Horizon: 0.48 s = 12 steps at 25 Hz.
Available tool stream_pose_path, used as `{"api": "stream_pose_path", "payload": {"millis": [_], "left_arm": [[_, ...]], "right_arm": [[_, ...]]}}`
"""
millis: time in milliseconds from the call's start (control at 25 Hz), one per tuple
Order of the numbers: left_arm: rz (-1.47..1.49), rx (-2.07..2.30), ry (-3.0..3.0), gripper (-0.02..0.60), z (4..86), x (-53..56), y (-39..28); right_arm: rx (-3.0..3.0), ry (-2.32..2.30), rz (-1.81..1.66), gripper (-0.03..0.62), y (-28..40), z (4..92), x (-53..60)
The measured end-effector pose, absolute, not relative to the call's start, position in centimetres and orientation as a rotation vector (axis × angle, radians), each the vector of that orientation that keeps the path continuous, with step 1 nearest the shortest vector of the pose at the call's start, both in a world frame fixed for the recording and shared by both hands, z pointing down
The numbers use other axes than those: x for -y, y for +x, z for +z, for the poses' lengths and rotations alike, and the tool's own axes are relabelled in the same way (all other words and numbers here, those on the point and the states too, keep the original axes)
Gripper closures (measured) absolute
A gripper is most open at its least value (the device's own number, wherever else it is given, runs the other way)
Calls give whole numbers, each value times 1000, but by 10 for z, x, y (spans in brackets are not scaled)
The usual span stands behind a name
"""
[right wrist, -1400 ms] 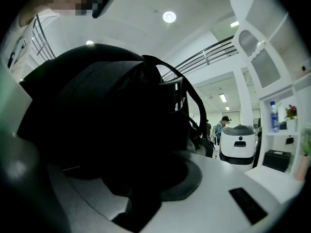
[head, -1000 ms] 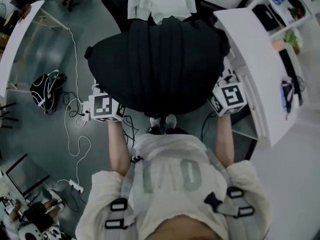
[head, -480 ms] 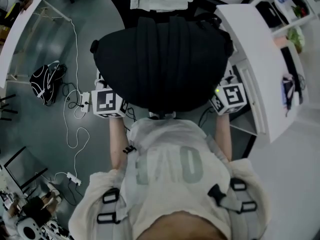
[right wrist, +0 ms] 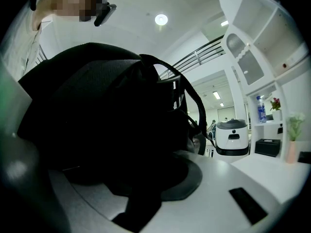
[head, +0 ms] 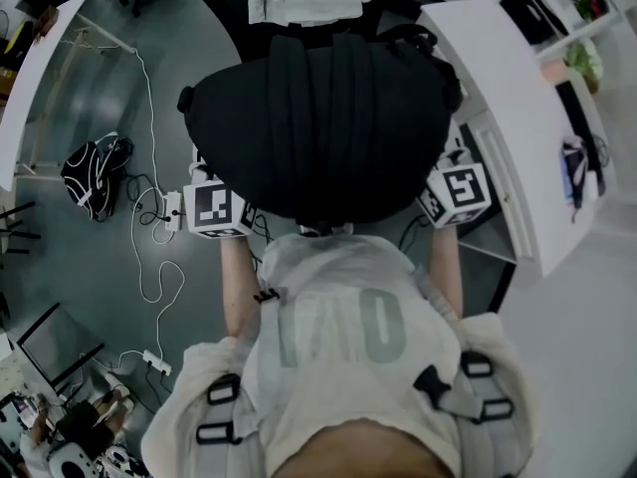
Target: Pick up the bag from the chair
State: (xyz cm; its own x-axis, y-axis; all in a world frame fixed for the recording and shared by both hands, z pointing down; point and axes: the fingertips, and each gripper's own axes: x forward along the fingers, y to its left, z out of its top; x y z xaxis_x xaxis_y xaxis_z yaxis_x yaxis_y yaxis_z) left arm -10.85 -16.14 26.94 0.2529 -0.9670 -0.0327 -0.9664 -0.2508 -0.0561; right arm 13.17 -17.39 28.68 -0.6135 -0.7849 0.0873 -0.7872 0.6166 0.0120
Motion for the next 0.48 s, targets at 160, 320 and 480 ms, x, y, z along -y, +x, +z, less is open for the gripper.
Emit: {"api": "stream_pose_path", "payload": {"millis": [160, 320, 480], "left_arm": [[-22, -1881, -2439, 568, 272, 161, -108], [-21, -1885, -2440, 568, 271, 161, -106], [-28, -1883, -2439, 568, 271, 161, -106]], "right_arm": [[2751, 1343, 60, 517, 129, 284, 172], [2748, 1329, 22, 517, 135, 290, 174], [2755, 1344, 81, 517, 129, 282, 172]]}}
